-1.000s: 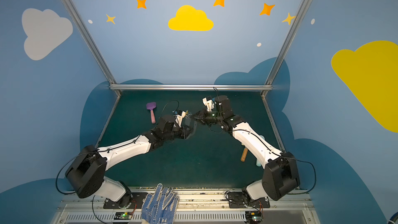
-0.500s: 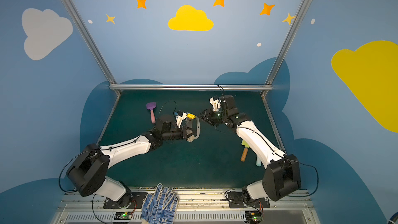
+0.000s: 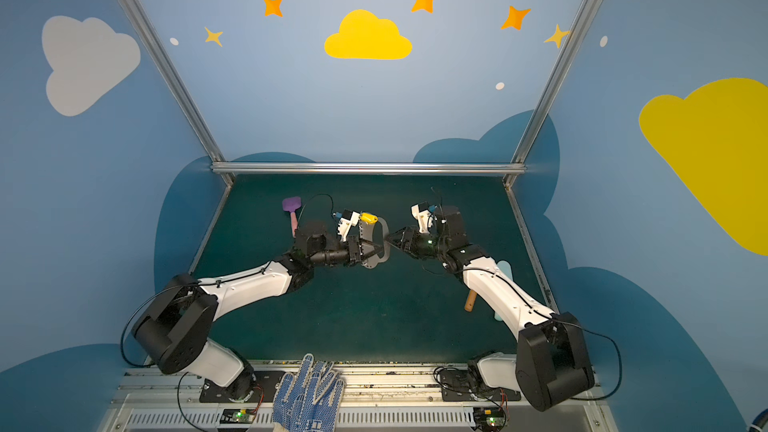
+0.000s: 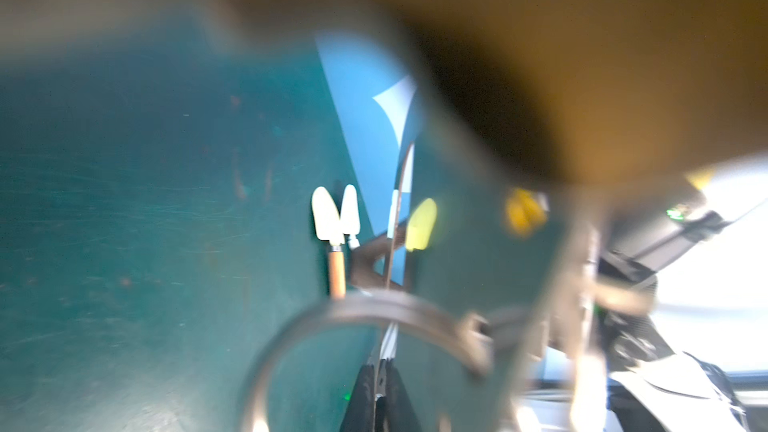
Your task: Put the keys on the keyring
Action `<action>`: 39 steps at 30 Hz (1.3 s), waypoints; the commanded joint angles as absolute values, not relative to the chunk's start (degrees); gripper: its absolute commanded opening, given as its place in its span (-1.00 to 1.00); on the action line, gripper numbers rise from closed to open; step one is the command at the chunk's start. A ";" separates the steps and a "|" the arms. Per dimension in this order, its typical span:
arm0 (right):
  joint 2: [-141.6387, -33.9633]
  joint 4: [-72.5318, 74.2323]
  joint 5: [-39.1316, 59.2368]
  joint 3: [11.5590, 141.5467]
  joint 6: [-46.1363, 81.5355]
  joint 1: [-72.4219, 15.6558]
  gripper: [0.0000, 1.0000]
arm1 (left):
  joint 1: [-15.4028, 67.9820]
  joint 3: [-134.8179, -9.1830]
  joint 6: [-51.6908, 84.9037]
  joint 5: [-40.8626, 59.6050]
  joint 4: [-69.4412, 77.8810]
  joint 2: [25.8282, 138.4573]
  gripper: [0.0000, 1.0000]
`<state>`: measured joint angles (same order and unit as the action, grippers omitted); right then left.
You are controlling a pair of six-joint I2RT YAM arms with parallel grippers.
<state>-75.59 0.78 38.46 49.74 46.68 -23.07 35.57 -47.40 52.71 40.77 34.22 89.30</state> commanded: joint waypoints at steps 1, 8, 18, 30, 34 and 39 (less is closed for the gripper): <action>-75.98 12.40 43.38 49.10 49.59 -22.64 -0.23 | 35.49 -47.28 54.30 43.41 39.29 87.98 -0.93; -75.32 19.12 46.90 48.53 52.10 -22.67 -0.95 | 34.98 -48.07 54.51 43.42 37.80 87.76 -0.90; -73.92 11.80 46.75 51.99 47.43 -23.12 -1.00 | 34.04 -47.71 55.90 42.28 36.27 87.16 -0.05; -78.72 -36.68 26.08 72.39 21.25 -24.13 -1.00 | 28.53 -33.45 53.88 17.60 14.96 67.10 0.55; -79.62 -43.76 19.19 77.14 15.78 -26.68 -1.00 | 27.76 -31.69 52.16 13.68 10.12 61.49 0.61; -81.46 -48.68 15.55 81.34 13.14 -28.62 -1.00 | 27.29 -32.62 51.66 12.57 5.90 60.16 0.63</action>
<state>-80.84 -42.33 19.90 78.83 17.41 -27.79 27.57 -31.99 53.56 15.70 11.90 60.42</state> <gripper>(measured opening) 0.050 0.810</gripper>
